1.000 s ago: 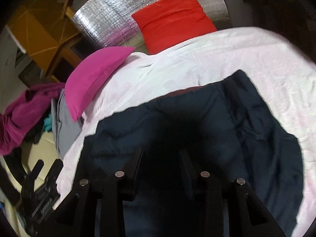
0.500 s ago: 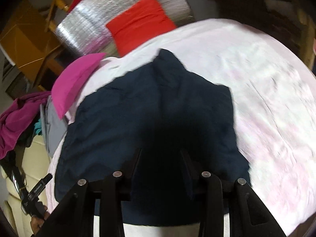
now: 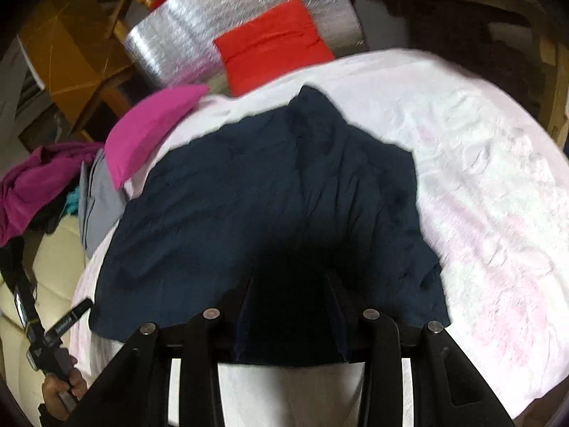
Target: Fold large clothes
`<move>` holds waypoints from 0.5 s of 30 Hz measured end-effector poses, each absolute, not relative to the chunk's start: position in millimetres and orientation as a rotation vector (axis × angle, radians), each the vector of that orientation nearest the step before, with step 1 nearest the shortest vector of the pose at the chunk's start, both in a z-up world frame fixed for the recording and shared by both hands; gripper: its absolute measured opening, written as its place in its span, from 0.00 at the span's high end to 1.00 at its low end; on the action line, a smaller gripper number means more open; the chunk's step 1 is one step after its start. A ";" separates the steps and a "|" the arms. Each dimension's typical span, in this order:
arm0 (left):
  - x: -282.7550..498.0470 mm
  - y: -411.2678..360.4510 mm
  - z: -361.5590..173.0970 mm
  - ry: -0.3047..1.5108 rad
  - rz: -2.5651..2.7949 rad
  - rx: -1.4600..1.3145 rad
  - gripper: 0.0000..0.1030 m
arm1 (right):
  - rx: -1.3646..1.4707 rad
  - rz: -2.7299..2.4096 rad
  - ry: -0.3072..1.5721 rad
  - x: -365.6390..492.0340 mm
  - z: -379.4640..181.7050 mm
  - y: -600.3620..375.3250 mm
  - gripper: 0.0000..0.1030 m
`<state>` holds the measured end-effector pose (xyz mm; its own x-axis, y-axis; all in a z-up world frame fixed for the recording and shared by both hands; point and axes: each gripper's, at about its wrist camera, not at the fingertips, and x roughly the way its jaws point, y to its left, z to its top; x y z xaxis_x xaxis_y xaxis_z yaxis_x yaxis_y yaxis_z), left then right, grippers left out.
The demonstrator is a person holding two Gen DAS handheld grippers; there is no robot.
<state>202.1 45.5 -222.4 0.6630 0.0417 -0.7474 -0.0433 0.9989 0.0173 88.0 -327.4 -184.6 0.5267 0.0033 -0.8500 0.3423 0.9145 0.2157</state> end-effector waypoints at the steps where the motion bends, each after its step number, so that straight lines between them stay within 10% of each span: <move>1: 205.3 39.0 -230.2 0.871 0.051 0.037 0.02 | 0.377 -0.213 1.031 89.8 -190.7 -327.2 0.58; 15: 144.5 11.9 -156.4 0.686 0.080 0.171 0.02 | 0.283 -0.200 0.961 54.4 -146.9 -290.3 0.40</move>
